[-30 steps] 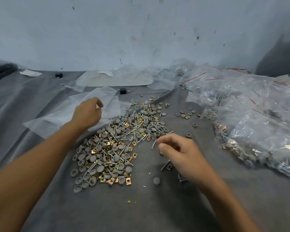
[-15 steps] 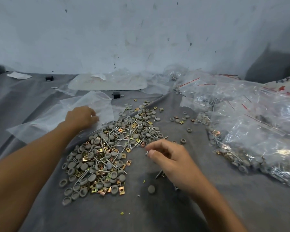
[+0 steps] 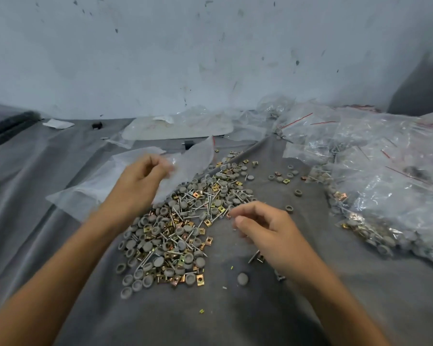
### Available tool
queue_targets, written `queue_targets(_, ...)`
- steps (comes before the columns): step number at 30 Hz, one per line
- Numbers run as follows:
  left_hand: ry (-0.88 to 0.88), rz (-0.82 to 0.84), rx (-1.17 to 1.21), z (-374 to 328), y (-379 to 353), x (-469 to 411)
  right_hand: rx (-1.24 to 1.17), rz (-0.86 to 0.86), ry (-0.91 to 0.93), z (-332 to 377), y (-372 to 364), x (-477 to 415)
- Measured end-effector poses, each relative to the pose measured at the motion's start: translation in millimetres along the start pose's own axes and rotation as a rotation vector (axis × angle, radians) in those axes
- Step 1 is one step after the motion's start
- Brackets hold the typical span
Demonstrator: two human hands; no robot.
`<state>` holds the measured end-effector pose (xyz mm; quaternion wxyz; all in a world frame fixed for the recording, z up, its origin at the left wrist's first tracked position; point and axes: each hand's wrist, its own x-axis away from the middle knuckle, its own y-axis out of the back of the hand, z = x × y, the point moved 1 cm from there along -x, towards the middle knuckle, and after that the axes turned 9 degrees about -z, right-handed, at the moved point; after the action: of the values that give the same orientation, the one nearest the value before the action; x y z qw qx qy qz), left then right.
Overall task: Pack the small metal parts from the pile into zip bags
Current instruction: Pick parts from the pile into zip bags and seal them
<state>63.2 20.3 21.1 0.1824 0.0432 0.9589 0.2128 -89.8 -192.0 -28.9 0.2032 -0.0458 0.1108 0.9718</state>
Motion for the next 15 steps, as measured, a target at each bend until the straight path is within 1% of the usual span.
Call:
queue_targets(2, 0.022, 0.1, 0.192, -16.2, 4.2, 38.7, -0.131, -0.041, -0.022, 1.9, -7.5, 1.8)
queue_targets(3, 0.027, 0.14, 0.279, -21.5, 4.3, 54.0, -0.208, -0.095, -0.031, 3.2, -11.0, 2.3)
queue_targets(5, 0.057, 0.18, 0.434, -27.3, 3.0, 75.2, -0.297, -0.207, -0.027, 4.4, -11.6, 2.3)
queue_targets(6, 0.081, 0.184, 0.492, -27.4, 2.4, 81.0, -0.317, -0.229, -0.019, 4.9, -9.7, 1.5)
queue_targets(12, 0.126, 0.135, 0.455, -15.3, 7.0, 89.1, -0.372, -0.208, 0.006, 5.4, 4.2, 1.7)
queue_targets(15, 0.131, 0.112, 0.493, -13.9, 6.7, 90.9, -0.29, -0.175, 0.059, 10.6, 7.2, 4.2)
